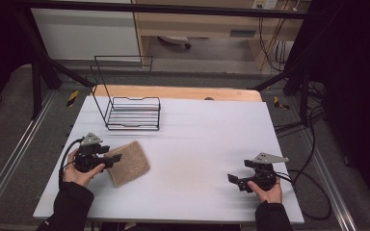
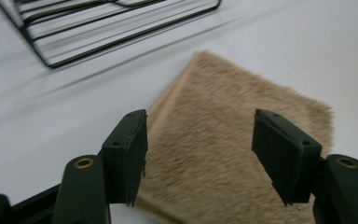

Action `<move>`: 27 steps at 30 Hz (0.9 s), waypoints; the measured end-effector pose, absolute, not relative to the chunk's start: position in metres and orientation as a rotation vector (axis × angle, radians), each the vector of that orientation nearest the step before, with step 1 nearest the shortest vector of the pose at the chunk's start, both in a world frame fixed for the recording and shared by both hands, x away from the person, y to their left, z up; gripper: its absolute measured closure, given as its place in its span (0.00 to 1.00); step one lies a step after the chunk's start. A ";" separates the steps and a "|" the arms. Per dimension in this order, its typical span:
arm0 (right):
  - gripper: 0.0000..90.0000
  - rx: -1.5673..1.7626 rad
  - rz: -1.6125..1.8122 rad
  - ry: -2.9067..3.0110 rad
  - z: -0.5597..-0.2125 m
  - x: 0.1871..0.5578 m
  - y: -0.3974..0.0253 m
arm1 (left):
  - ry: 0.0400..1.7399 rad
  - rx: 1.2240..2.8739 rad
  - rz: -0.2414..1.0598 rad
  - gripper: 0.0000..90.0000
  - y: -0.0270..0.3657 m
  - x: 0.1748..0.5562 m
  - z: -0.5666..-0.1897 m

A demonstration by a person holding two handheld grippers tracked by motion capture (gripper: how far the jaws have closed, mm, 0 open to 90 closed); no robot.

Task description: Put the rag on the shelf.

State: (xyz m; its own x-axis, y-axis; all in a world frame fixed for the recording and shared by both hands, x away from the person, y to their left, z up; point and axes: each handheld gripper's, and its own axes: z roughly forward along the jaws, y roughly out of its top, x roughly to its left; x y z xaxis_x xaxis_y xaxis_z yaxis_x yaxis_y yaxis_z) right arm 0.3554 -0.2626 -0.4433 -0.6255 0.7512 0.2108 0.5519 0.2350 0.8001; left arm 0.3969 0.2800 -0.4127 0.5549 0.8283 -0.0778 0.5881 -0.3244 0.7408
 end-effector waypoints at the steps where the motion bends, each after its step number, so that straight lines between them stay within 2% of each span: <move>1: 0.03 1.231 1.338 2.288 -0.443 0.355 -0.263 | 1.151 2.040 0.406 0.41 0.285 0.399 -0.415; 9: 0.03 1.228 1.334 2.298 -0.443 0.356 -0.256 | 1.252 2.047 0.385 0.53 0.304 0.411 -0.434; 16: 0.03 1.206 1.338 2.307 -0.441 0.356 -0.249 | 1.252 2.041 0.393 0.60 0.305 0.421 -0.442; 17: 0.04 1.193 1.331 2.311 -0.440 0.356 -0.245 | 1.250 2.038 0.391 0.64 0.305 0.422 -0.443; 27: 0.04 1.145 1.329 2.336 -0.435 0.356 -0.223 | 1.242 2.023 0.315 0.74 0.306 0.426 -0.447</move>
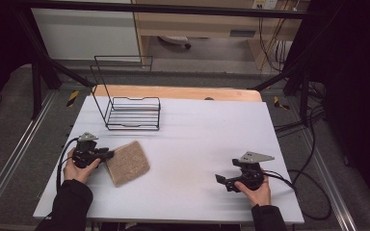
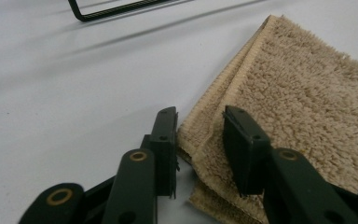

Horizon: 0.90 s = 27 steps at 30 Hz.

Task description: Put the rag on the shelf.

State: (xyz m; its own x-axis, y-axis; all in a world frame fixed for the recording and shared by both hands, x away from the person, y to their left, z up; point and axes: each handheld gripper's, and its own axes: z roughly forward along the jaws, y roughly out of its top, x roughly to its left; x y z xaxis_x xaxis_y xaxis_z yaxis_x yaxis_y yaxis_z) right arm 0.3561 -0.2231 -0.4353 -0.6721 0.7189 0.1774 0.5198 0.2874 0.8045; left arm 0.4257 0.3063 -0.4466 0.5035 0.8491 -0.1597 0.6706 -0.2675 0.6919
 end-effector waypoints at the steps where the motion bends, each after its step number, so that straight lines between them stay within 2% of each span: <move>1: 0.04 1.133 1.336 2.337 -0.434 0.356 -0.218 | 1.233 2.025 0.301 0.83 0.306 0.426 -0.447; 3: 0.04 1.122 1.333 2.341 -0.432 0.356 -0.212 | 1.228 2.033 0.305 0.88 0.304 0.425 -0.446; 9: 0.05 1.095 1.353 2.344 -0.427 0.359 -0.190 | 1.241 2.036 0.300 0.93 0.302 0.423 -0.443; 20: 0.07 1.007 1.364 2.402 -0.420 0.366 -0.139 | 1.293 2.041 0.265 0.94 0.305 0.402 -0.427; 27: 0.11 0.982 1.341 2.398 -0.417 0.377 -0.081 | 1.291 2.056 0.274 0.94 0.308 0.401 -0.437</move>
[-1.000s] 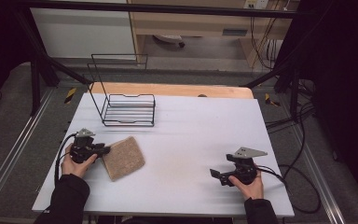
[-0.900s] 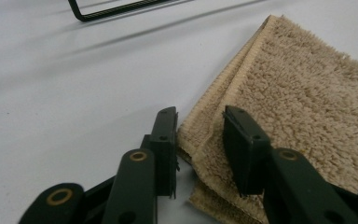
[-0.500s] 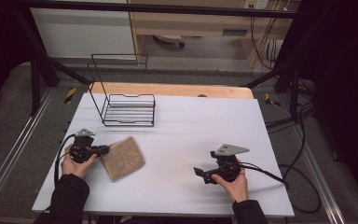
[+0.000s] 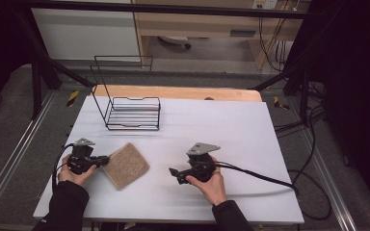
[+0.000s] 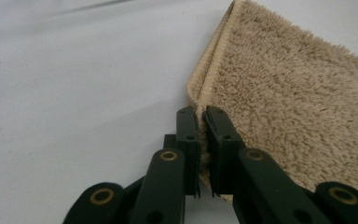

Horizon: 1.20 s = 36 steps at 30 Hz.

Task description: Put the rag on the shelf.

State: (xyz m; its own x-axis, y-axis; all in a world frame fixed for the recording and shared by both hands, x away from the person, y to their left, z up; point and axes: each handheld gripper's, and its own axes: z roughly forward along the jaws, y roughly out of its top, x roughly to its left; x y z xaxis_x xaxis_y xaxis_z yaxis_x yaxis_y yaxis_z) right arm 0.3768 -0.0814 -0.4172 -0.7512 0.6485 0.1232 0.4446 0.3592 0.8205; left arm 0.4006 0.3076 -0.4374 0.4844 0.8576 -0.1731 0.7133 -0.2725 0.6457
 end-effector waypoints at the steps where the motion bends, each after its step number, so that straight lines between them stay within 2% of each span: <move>1: 0.11 0.982 1.341 2.398 -0.417 0.377 -0.081 | 1.285 2.056 0.281 0.94 0.307 0.400 -0.438; 4: 0.13 1.003 1.305 2.396 -0.420 0.382 -0.060 | 1.266 2.062 0.305 0.92 0.307 0.399 -0.439; 8: 0.22 1.037 1.278 2.411 -0.428 0.392 -0.029 | 1.248 2.074 0.348 0.80 0.309 0.400 -0.439; 9: 0.22 1.037 1.278 2.411 -0.428 0.392 -0.029 | 1.245 2.074 0.357 0.80 0.309 0.400 -0.440; 10: 0.25 1.039 1.264 2.411 -0.429 0.393 -0.023 | 1.243 2.074 0.358 0.77 0.310 0.401 -0.441; 11: 0.33 1.038 1.261 2.412 -0.433 0.396 -0.013 | 1.240 2.067 0.352 0.77 0.311 0.401 -0.441; 15: 0.44 1.042 1.259 2.430 -0.440 0.400 0.006 | 1.222 2.073 0.324 0.82 0.310 0.402 -0.443; 16: 0.44 1.042 1.260 2.433 -0.442 0.401 0.010 | 1.221 2.073 0.322 0.82 0.310 0.402 -0.444; 20: 0.60 1.066 1.257 2.441 -0.449 0.401 0.018 | 1.232 2.065 0.284 0.83 0.312 0.404 -0.444; 22: 0.63 1.078 1.263 2.446 -0.450 0.401 0.019 | 1.239 2.061 0.271 0.84 0.312 0.405 -0.444; 23: 0.68 1.080 1.270 2.456 -0.451 0.400 0.022 | 1.245 2.059 0.263 0.85 0.313 0.405 -0.444; 24: 0.68 1.080 1.270 2.456 -0.451 0.400 0.022 | 1.249 2.059 0.257 0.85 0.313 0.405 -0.444; 25: 0.74 1.089 1.273 2.464 -0.452 0.400 0.023 | 1.248 2.061 0.257 0.87 0.312 0.406 -0.444; 26: 0.74 1.089 1.273 2.464 -0.452 0.400 0.023 | 1.248 2.066 0.256 0.87 0.311 0.405 -0.444; 30: 0.85 1.118 1.287 2.488 -0.455 0.401 0.024 | 1.243 2.080 0.277 0.91 0.308 0.404 -0.443; 32: 0.87 1.126 1.292 2.491 -0.455 0.400 0.025 | 1.239 2.087 0.285 0.91 0.307 0.404 -0.442; 33: 0.92 1.148 1.295 2.492 -0.455 0.401 0.025 | 1.244 2.084 0.285 0.92 0.307 0.404 -0.442; 36: 0.96 1.165 1.305 2.492 -0.456 0.403 0.025 | 1.258 2.079 0.280 0.93 0.307 0.403 -0.441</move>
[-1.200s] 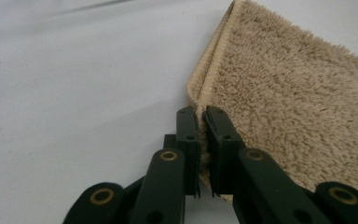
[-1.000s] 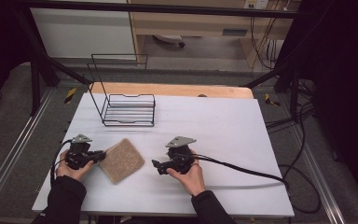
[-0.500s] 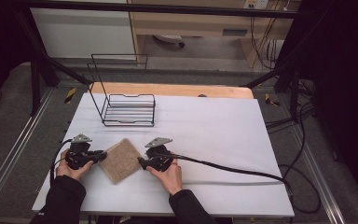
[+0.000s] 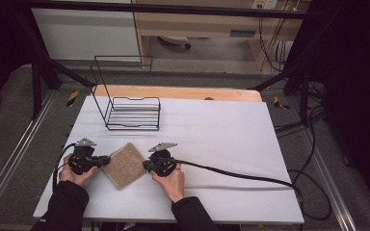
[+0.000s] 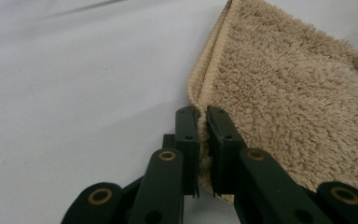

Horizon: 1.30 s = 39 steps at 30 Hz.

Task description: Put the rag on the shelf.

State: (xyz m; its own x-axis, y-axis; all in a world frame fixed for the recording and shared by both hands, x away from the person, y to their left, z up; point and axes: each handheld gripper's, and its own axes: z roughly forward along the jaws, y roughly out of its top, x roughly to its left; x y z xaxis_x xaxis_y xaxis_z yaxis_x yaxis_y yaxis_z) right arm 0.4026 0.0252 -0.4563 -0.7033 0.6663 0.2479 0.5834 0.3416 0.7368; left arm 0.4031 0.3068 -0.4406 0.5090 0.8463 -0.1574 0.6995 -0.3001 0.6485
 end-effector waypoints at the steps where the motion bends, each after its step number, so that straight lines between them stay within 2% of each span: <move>1: 0.97 1.165 1.304 2.491 -0.456 0.403 0.025 | 1.265 2.075 0.278 0.93 0.307 0.403 -0.440; 13: 0.98 1.116 1.266 2.485 -0.424 0.429 0.011 | 1.300 2.025 0.243 0.93 0.288 0.379 -0.431; 20: 0.98 1.024 1.260 2.456 -0.432 0.443 0.013 | 1.282 2.049 0.328 0.92 0.264 0.358 -0.434; 26: 0.95 0.995 1.203 2.450 -0.447 0.446 0.016 | 1.279 2.044 0.345 0.88 0.265 0.359 -0.437; 29: 0.88 0.986 1.214 2.427 -0.444 0.444 0.015 | 1.266 2.040 0.366 0.84 0.268 0.359 -0.434; 30: 0.80 0.992 1.249 2.422 -0.439 0.441 0.012 | 1.254 2.044 0.378 0.82 0.269 0.359 -0.432; 33: 0.74 0.998 1.280 2.414 -0.433 0.438 0.008 | 1.234 2.032 0.397 0.79 0.273 0.360 -0.427; 39: 0.53 1.027 1.314 2.414 -0.428 0.429 -0.009 | 1.204 2.022 0.394 0.58 0.281 0.365 -0.420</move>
State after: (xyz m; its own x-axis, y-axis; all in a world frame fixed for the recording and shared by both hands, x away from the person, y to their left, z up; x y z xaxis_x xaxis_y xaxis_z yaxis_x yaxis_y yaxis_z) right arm 0.4287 -0.0086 -0.4276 -0.7362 0.6621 0.1404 0.4773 0.3608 0.8013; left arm 0.3653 0.2807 -0.4204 0.5131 0.8520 -0.1043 0.6253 -0.2878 0.7254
